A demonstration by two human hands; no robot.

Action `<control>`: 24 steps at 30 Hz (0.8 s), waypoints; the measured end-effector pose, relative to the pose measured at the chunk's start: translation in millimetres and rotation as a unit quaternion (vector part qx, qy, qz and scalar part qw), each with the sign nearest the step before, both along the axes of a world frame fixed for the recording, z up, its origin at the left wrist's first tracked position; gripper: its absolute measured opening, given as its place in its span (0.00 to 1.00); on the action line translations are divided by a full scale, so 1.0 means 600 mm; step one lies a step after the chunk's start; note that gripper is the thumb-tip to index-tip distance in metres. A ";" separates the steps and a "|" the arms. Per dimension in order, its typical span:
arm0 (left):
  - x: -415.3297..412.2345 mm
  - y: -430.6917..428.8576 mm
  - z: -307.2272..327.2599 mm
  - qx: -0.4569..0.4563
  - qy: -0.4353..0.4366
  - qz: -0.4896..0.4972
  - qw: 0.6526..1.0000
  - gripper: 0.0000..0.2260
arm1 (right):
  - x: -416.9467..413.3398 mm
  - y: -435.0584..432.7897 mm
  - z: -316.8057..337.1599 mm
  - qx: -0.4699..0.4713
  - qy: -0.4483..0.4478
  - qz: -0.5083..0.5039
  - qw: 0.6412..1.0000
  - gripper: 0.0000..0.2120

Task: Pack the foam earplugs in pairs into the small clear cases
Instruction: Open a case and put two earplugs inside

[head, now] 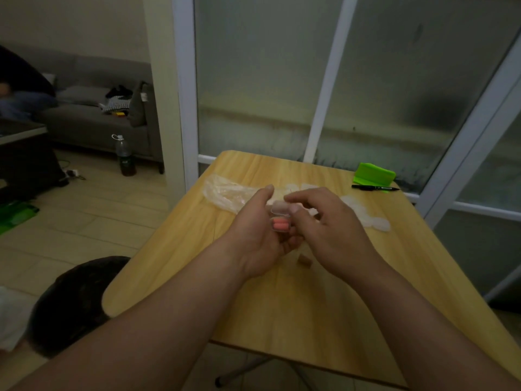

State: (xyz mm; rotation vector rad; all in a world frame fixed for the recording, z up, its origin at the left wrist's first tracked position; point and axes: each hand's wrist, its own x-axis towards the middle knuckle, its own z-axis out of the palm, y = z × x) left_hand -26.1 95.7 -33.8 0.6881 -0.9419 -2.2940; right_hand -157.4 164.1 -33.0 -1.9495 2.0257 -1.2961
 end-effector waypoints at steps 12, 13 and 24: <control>0.015 -0.001 0.002 -0.071 -0.003 -0.027 0.997 0.20 | -0.002 0.005 -0.012 0.041 -0.010 0.016 0.999 0.14; 0.014 0.000 0.002 -0.087 -0.011 -0.023 0.996 0.19 | -0.004 0.004 -0.014 0.048 -0.009 0.020 0.999 0.18; 0.010 -0.006 -0.009 -0.152 -0.060 0.037 0.986 0.16 | 0.017 -0.006 -0.040 0.066 0.073 0.026 0.995 0.23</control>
